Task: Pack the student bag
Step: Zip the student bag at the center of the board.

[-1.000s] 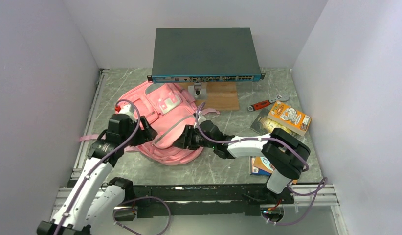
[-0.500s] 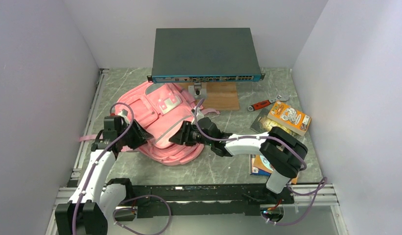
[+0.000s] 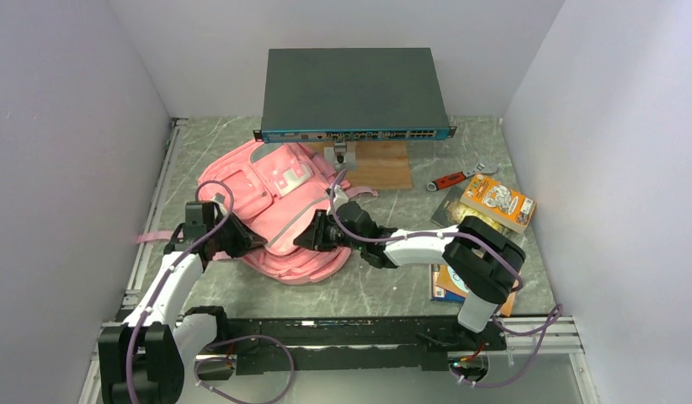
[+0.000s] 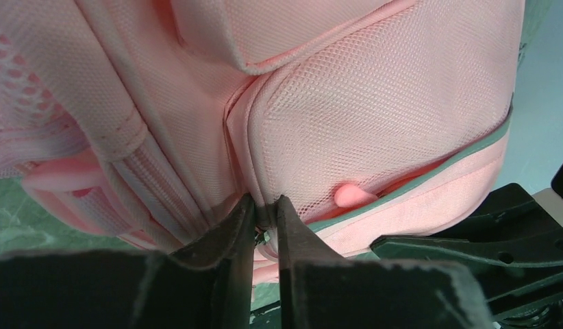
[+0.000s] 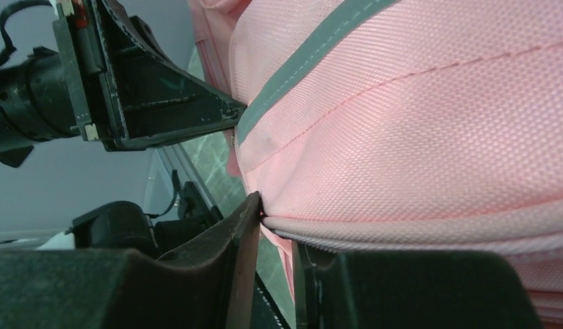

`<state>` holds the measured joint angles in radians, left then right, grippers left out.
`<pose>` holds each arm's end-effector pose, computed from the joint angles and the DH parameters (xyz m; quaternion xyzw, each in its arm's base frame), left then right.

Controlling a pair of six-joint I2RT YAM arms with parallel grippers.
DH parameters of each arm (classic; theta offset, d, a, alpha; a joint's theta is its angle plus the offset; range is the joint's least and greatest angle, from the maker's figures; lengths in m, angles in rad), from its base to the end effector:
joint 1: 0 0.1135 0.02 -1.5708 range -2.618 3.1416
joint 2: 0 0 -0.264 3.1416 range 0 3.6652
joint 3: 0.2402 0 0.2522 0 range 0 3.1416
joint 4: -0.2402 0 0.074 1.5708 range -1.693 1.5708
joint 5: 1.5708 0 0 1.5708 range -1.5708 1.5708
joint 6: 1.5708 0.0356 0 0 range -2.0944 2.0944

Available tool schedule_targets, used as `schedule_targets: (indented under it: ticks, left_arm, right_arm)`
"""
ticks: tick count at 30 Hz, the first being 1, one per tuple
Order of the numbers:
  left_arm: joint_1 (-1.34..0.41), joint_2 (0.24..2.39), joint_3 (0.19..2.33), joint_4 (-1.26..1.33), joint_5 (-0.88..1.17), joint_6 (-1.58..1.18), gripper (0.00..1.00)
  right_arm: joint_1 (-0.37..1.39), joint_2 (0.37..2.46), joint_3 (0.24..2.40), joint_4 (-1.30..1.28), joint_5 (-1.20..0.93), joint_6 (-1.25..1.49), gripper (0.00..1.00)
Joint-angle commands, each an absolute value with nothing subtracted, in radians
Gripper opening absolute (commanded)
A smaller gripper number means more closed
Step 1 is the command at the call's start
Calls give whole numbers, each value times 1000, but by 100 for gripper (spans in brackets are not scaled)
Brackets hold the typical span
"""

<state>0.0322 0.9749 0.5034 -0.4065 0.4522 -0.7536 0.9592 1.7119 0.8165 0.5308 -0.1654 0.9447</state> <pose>0.1854 -0.0096 0.1926 -0.2806 0.8760 -0.3141 0.2352 0.2014 0.2973 0.1823 -0.0528 0.8204 0.4999 0.2725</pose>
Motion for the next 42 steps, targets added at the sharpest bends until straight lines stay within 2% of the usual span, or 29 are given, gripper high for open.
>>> schedule_targets:
  ticks: [1, 4, 6, 8, 18, 24, 34, 42]
  left_arm:
    - [37, 984, 508, -353, 482, -755, 13]
    - [37, 966, 507, -359, 501, -756, 1]
    - [38, 950, 506, -370, 516, -757, 0]
    - [38, 934, 506, -378, 536, -760, 0]
    - [40, 881, 518, -424, 626, -794, 0]
    - [79, 872, 574, -494, 699, -757, 0]
    - [80, 857, 500, -413, 845, -877, 0]
    - [79, 829, 488, -430, 830, -881, 0]
  right_arm:
    - [970, 1637, 815, 491, -137, 787, 32]
    - [1018, 1583, 801, 389, -62, 679, 47]
    - [1066, 1552, 793, 338, -11, 622, 55]
    - [1113, 1540, 804, 296, 32, 612, 59]
    - [1266, 1717, 1080, 153, 272, 628, 58]
    - [1293, 1770, 1137, 160, 376, 579, 57]
    - [1366, 1847, 1248, 122, 522, 440, 53]
    - [1382, 1930, 1369, -8, 727, 464, 49]
